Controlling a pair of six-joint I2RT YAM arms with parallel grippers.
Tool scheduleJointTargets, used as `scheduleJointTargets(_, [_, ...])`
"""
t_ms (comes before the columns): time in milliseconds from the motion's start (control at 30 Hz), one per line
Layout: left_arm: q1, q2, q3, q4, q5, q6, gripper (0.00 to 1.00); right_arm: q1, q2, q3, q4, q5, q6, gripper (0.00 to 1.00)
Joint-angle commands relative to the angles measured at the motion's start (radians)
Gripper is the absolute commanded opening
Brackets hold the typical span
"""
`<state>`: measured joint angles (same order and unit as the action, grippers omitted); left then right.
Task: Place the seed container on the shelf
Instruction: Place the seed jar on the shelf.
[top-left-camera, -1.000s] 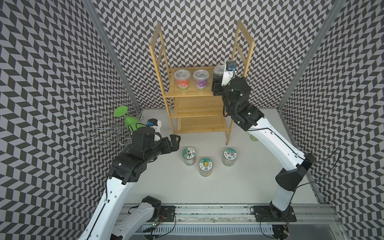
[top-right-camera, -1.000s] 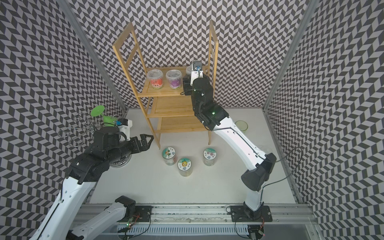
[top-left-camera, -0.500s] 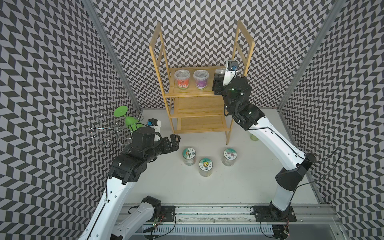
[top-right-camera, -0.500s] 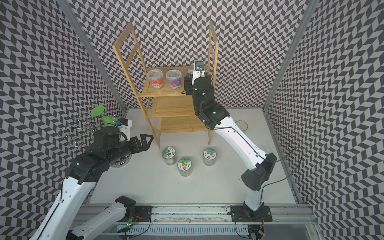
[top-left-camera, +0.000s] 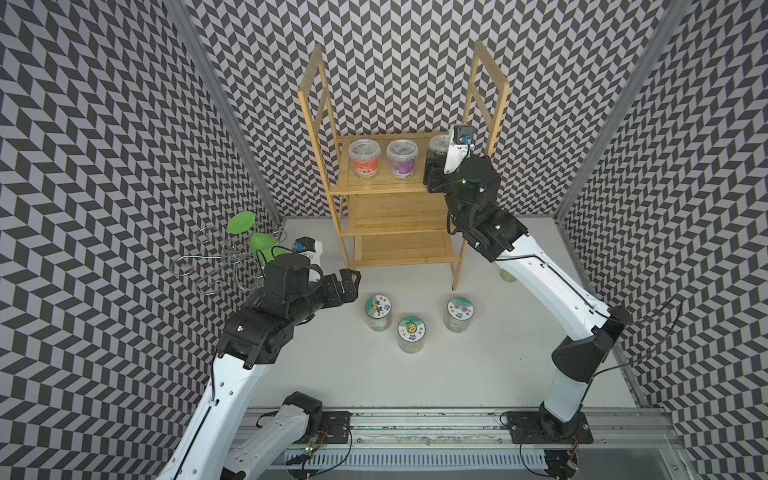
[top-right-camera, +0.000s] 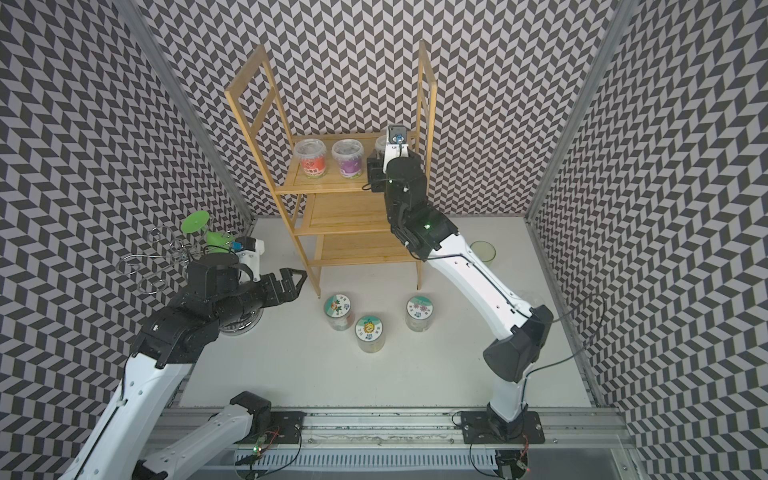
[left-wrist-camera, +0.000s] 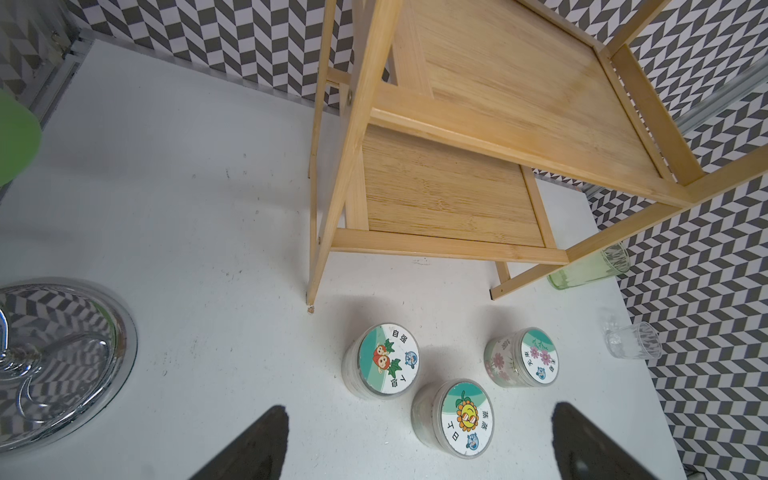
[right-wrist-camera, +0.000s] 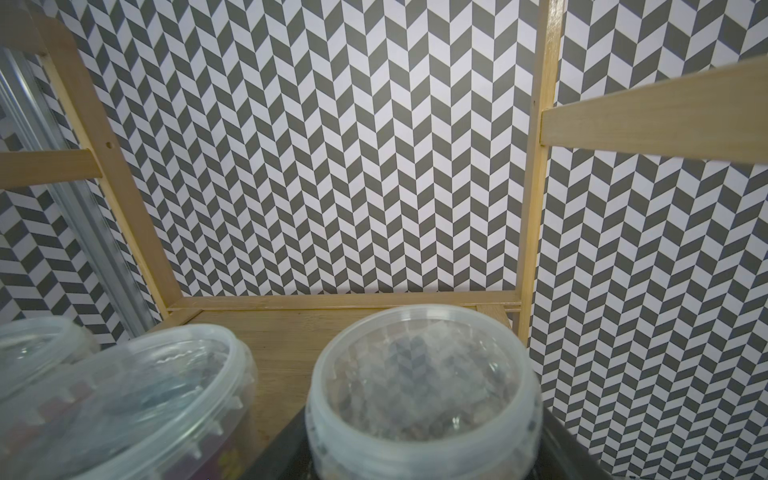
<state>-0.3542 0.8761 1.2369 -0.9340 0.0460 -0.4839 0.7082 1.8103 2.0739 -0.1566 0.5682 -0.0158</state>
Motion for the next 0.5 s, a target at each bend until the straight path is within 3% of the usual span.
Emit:
scheduleJointTargets(0, [-0.006, -0.008, -0.01, 0.033, -0.006, 0.019, 1.0, -0.002, -0.036, -0.02, -0.011, -0.005, 0.023, 0.72])
scheduleJointTargets(467, [-0.009, -0.008, -0.007, 0.031, -0.01, 0.019, 1.0, -0.001, -0.054, -0.028, -0.05, -0.004, 0.04, 0.77])
